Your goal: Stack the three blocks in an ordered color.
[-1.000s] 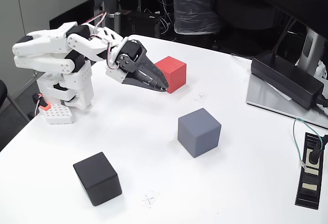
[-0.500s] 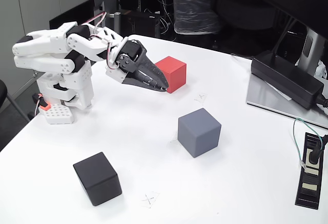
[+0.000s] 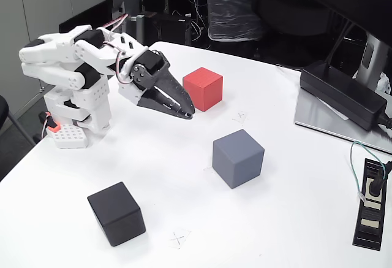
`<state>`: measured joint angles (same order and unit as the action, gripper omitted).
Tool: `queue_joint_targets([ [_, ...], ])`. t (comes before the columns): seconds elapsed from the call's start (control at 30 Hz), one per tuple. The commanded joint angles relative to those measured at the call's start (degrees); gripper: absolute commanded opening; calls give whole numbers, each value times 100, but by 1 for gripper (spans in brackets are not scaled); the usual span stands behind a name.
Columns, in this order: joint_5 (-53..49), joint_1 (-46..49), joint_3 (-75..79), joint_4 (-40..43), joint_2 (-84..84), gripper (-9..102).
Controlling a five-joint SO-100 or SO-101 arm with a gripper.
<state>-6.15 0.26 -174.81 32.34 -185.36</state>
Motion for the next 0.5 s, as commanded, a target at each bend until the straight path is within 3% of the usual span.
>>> queue_joint_targets([
  [0.0, -1020, 176, 343, -53, -18, 1],
  [0.2, -2479, 149, 378, -44, -9, 4],
  [0.47, -3867, 220, 905, -44, -9, 26],
])
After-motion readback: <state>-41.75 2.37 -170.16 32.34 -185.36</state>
